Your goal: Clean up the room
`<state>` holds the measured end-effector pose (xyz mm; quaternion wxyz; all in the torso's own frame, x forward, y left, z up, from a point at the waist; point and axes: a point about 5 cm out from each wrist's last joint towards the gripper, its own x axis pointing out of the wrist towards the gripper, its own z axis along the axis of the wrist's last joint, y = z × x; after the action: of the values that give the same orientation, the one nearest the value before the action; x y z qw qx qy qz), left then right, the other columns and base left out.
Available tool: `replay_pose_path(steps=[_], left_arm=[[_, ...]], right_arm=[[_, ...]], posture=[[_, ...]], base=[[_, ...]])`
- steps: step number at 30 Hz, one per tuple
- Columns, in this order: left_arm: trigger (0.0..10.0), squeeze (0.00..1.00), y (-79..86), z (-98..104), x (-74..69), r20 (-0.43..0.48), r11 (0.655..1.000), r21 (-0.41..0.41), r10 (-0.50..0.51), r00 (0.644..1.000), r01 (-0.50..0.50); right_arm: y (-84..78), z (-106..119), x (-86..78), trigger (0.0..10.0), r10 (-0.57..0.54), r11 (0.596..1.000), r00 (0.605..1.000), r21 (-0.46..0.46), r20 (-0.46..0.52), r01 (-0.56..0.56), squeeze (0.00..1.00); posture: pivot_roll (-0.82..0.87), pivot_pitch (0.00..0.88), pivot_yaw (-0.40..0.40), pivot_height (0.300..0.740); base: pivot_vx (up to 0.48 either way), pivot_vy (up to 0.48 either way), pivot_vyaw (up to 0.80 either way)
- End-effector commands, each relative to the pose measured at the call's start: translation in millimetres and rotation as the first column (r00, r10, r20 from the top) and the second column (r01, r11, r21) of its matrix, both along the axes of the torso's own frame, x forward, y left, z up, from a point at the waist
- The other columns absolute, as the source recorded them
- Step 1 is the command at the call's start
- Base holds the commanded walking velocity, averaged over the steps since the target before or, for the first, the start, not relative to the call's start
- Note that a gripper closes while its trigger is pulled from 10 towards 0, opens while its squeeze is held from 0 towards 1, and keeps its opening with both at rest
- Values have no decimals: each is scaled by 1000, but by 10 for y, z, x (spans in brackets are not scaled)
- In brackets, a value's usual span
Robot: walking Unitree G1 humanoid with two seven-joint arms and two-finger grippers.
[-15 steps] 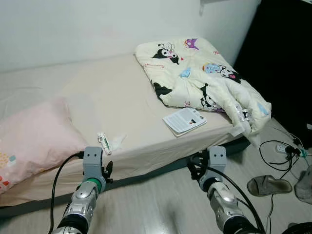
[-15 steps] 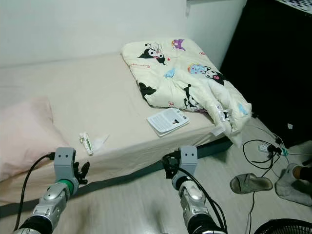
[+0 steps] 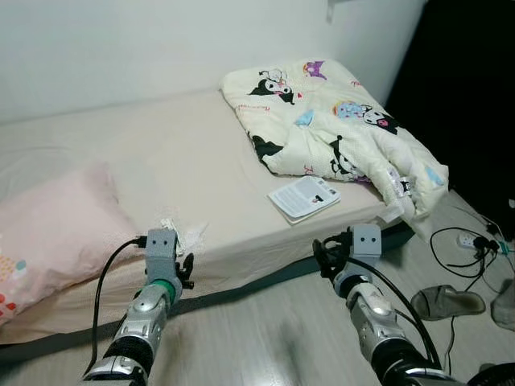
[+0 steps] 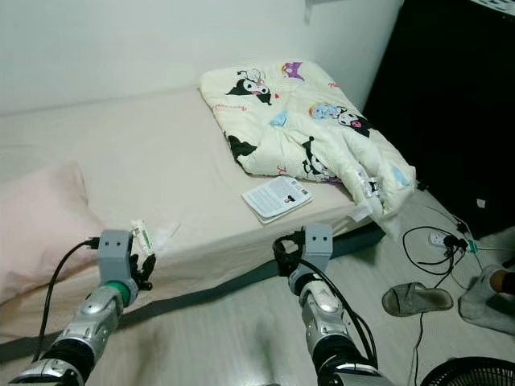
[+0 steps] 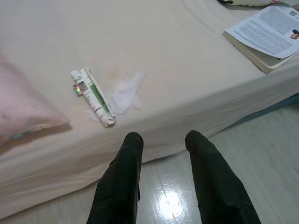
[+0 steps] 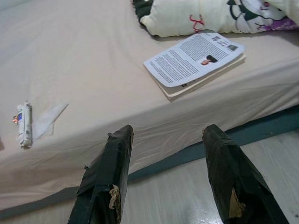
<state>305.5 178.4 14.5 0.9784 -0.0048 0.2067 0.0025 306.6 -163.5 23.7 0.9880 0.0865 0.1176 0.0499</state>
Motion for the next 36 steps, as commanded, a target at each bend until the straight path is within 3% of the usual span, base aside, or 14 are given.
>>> replay_pose_path(steps=[1, 12, 18, 21, 24, 28, 30, 34, 36], left_arm=[[10000, 0, 56, -42, -39, -28, 1000, -1, 22, 999, -22], [10000, 0, 229, -43, -111, 6, 995, 87, 48, 999, -48], [10000, 0, 190, -26, -119, 32, 990, 138, -3, 999, -2], [10000, 0, 119, 13, -101, 61, 992, 125, -34, 998, 26], [10000, 0, -56, 144, -36, 129, 996, 40, -79, 988, 75], [10000, 0, -96, 192, -7, 144, 996, 19, -89, 986, 87], [10000, 0, -99, 254, -3, 182, 987, 87, -147, 972, 133], [10000, 0, -96, 282, -18, 198, 977, 132, -192, 961, 168], [10000, 0, -11, 303, -91, 204, 958, 210, -239, 949, 196]], right_arm=[[26, -76, -52, 10000, -4, 1000, 999, 22, -40, 5, 0], [152, -142, -110, 10000, 35, 999, 998, 12, -59, -34, 0], [123, -118, -105, 10000, 24, 1000, 999, 6, -38, -24, 0], [68, -79, -83, 10000, -3, 1000, 1000, 10, -17, 3, 0], [-14, 102, 14, 10000, -46, 999, 996, 31, 76, 44, 0], [-14, 207, 64, 10000, -49, 999, 991, 30, 128, 45, 0], [-31, 302, 90, 10000, -12, 998, 983, -61, 185, 24, 0], [-62, 334, 98, 10000, -20, 997, 979, -72, 201, 35, 0], [-129, 341, 64, 10000, -51, 996, 975, -66, 218, 67, 0]], posture=[[-94, 21, 81, 740], [-55, 50, 70, 740], [-59, 48, 63, 740], [-61, 45, 54, 740], [-71, 45, 49, 740], [-74, 45, 49, 740], [-65, 43, 51, 740], [-64, 47, 49, 740], [-71, 47, 47, 740]], base=[[0, 0, 0], [0, 0, 0], [0, 0, 0], [0, 0, 0], [0, 0, 0], [0, 0, 0], [0, 0, 0], [0, 0, 0], [0, 0, 0]])
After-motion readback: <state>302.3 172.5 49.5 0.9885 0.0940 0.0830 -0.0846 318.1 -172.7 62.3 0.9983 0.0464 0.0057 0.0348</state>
